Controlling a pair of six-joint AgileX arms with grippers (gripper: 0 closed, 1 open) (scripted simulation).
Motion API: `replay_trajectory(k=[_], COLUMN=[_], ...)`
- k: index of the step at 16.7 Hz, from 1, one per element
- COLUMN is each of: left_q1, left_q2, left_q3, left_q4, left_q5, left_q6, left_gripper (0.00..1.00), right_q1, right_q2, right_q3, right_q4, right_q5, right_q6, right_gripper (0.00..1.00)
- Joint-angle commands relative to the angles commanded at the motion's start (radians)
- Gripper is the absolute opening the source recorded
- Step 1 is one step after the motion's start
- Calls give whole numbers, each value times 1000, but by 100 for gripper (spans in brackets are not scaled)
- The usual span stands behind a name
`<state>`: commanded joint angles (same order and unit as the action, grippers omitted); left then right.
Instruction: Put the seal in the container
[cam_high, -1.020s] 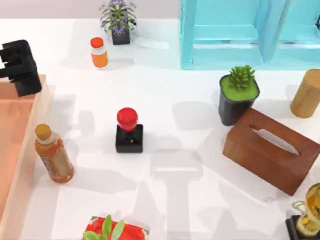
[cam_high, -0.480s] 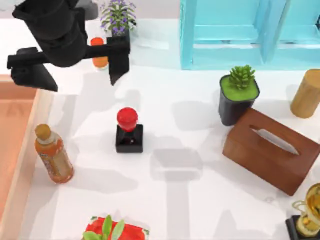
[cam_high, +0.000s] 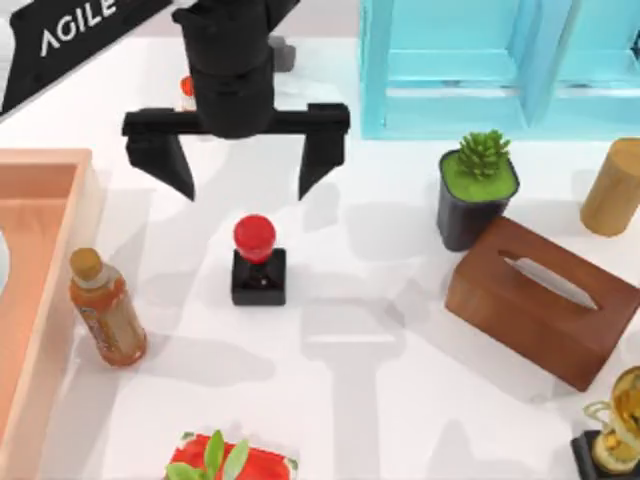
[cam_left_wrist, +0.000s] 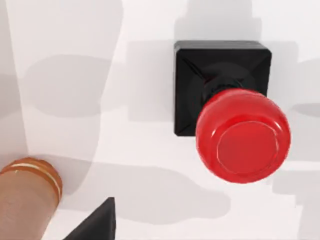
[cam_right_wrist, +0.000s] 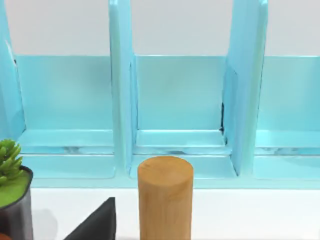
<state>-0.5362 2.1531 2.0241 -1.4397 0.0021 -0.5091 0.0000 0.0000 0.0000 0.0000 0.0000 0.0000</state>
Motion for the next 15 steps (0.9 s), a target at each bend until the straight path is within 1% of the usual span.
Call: replay_trajectory(k=[6, 8, 15], left_q1=[3, 2, 2], left_q2=[4, 6, 30], left_q3=[1, -35, -309], left_q4=[2, 37, 344], left_q5=[0, 1, 1], left_q6=[1, 3, 4], left_gripper=[100, 100, 100], right_q1=[0, 0, 0], right_q2=[0, 0, 0], right_q3=[0, 0, 0], right_q4=[0, 0, 0], right_q5=[0, 0, 0], right_q6=[0, 0, 0], right_gripper=[100, 100, 100])
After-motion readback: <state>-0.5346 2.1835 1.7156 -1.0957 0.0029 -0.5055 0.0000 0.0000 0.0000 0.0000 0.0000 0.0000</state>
